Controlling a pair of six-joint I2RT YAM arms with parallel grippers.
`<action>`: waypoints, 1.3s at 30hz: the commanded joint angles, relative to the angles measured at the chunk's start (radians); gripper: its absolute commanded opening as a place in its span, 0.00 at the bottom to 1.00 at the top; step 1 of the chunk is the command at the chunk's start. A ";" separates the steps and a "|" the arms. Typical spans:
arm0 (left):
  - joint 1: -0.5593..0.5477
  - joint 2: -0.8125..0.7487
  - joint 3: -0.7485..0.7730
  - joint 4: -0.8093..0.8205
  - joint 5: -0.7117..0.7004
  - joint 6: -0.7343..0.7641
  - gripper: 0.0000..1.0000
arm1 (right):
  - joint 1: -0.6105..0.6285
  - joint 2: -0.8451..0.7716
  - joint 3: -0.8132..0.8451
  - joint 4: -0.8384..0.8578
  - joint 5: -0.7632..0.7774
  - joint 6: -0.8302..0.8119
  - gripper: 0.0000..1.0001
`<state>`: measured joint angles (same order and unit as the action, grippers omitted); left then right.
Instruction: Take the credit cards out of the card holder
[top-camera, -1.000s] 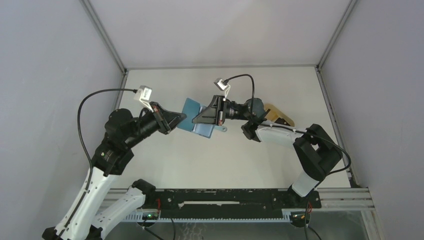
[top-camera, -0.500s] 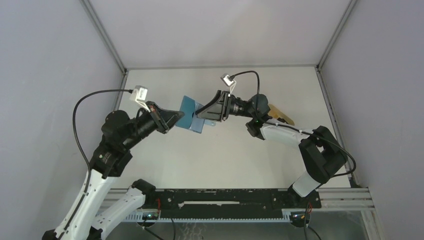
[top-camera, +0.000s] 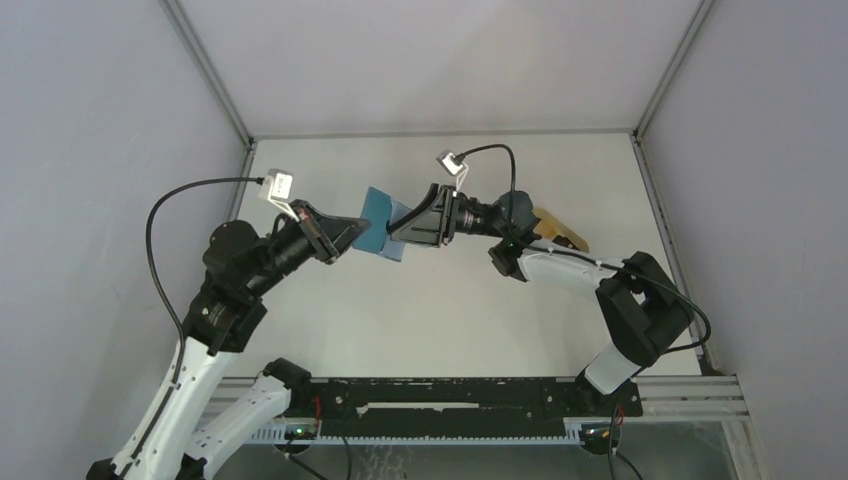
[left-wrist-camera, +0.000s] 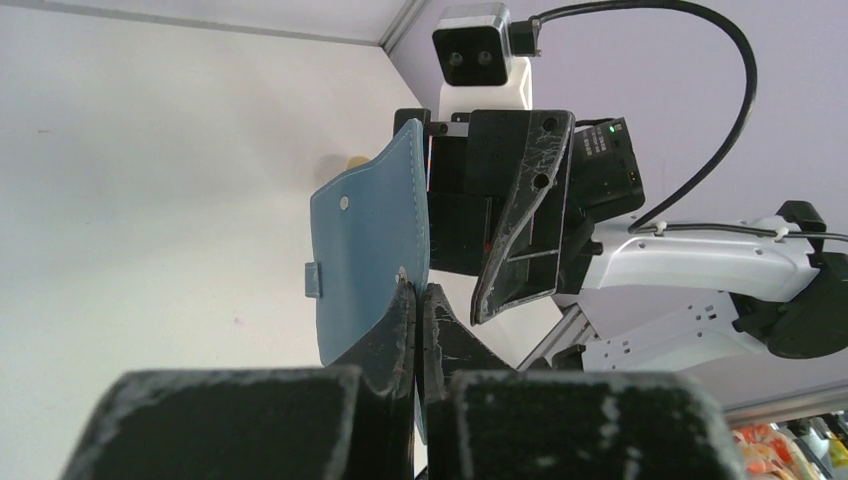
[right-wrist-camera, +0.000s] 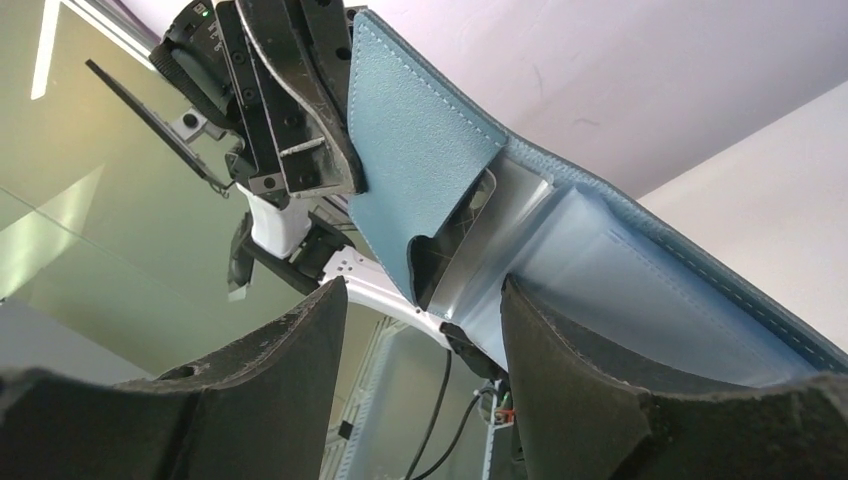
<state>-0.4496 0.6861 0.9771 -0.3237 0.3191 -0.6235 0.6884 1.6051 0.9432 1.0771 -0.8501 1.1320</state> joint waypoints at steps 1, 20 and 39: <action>0.009 -0.012 -0.017 0.086 0.050 -0.031 0.00 | 0.024 -0.031 0.032 0.079 -0.004 0.010 0.66; 0.035 -0.029 -0.044 0.095 0.077 -0.047 0.00 | 0.010 -0.018 0.052 0.178 0.009 0.061 0.53; 0.068 -0.034 -0.064 0.102 0.100 -0.053 0.00 | 0.005 0.002 0.075 0.211 0.009 0.097 0.30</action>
<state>-0.3920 0.6563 0.9421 -0.2474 0.3973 -0.6666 0.6952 1.6089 0.9752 1.2198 -0.8509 1.2156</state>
